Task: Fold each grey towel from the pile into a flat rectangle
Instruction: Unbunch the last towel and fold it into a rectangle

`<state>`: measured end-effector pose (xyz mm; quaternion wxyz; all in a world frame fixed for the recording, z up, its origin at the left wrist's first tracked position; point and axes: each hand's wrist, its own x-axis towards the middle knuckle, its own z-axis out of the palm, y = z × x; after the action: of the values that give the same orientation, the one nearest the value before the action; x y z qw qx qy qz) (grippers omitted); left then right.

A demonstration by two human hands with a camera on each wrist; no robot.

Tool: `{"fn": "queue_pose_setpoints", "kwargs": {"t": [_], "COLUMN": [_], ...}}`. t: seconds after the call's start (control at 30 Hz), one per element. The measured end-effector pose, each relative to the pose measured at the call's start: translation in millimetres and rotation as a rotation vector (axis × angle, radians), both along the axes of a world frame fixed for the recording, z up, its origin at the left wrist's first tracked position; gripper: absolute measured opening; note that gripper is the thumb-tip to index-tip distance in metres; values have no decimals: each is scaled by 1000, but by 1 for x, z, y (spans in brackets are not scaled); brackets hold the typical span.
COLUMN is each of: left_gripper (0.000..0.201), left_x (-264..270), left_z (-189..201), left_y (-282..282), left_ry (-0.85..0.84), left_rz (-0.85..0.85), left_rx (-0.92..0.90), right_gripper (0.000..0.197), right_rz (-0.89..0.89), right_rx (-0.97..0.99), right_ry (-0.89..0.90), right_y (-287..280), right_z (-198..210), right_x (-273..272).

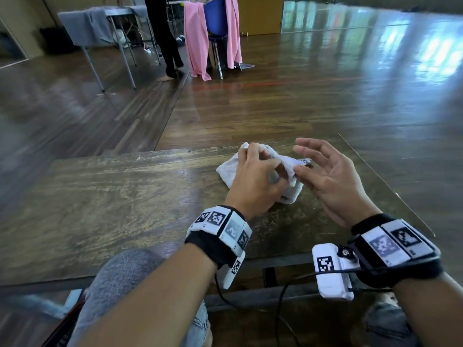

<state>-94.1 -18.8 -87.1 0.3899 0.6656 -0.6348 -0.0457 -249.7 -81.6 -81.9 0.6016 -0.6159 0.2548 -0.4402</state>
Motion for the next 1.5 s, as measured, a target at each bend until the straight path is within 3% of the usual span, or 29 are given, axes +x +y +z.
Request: {"fn": "queue_pose_setpoints", "kwargs": {"t": [0.07, 0.17, 0.27, 0.33, 0.4, 0.5, 0.57, 0.7, 0.87, 0.93, 1.03, 1.2, 1.4, 1.5], "left_gripper": [11, 18, 15, 29, 31, 12, 11, 49, 25, 24, 38, 42, 36, 33], "left_x": [-1, 1, 2, -1, -4, 1, 7, 9, 9, 12, 19, 22, 15, 16], "left_z": [5, 14, 14, 7, 1, 1, 4, 5, 10, 13, 19, 32, 39, 42], "left_y": [-1, -1, 2, 2, 1, -2, -4, -1, 2, 2, 3, 8, 12, 13], "left_ry": [85, 354, 416, 451, 392, 280, 262, 62, 108, 161, 275, 676, 893, 1028], "left_rz": [23, -32, -135, -190, -123, 42, 36, -42, -22, -14, 69, 109, -4, -80], "left_rx": [-12, 4, 157, 249, 229, 83, 35, 179, 97, 85, 44, 33, 56, 25], "right_gripper": [46, 45, 40, 35, 31, 30, 28, 28, 24, 26, 30, 16, 49, 29], "right_rz": [-16, -19, -22, -41, -59, -39, -48, -2, 0, -38, -64, -133, -13, 11], "right_rx": [-3, 9, 4, -22, -52, -85, -128, -101, -148, -188, -218, -465, -270, -319], "right_ry": [-13, -36, 2, 57, 97, 105, 127, 90, 87, 82, 105, 349, 536, 652], "right_y": [0, -1, -1, 0, 1, 2, 2, 2, 0, -2, -1, 14, 22, 20], "right_z": [-1, -1, -4, -7, -8, -5, -3, -4, -3, -2, -4, -6, -19, -35], "right_x": [-1, -1, 1, 3, 4, 3, 2, 2, 3, 6, 7, 7, 23, 29]}}
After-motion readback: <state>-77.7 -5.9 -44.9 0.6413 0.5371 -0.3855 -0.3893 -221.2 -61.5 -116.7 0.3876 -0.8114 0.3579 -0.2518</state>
